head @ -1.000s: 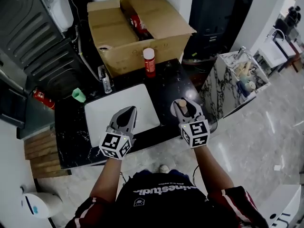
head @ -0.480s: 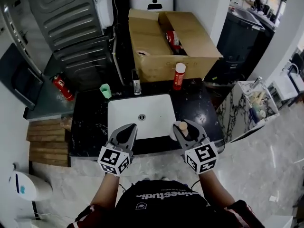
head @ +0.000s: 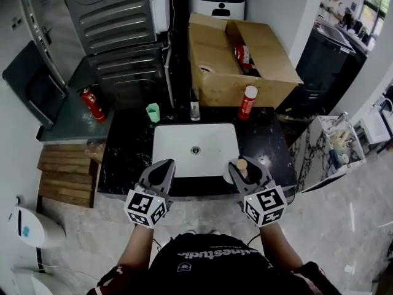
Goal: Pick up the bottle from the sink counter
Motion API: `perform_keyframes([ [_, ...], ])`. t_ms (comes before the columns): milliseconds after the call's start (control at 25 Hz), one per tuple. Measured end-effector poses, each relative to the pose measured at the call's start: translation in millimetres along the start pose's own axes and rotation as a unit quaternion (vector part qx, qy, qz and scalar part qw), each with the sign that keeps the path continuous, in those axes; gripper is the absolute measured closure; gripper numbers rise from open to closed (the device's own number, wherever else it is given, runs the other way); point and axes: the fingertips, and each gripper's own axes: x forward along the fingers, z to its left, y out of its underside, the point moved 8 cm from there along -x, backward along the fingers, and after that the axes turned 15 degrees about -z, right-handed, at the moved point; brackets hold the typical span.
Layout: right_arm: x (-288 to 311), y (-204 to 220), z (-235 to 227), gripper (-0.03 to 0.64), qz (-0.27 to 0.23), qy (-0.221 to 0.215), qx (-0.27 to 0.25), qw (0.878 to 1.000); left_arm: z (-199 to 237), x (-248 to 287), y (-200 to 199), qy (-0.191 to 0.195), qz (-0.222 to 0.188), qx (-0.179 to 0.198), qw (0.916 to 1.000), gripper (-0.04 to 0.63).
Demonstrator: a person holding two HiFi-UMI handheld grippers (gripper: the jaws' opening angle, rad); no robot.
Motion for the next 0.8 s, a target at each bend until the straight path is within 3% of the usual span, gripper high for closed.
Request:
perform_keyframes([
  [800,-7,-2,13,0.454,-0.002,0.001,-0.012,1.000,-5,1,-6,0.019,-0.014,-0.009,0.9997,0.581],
])
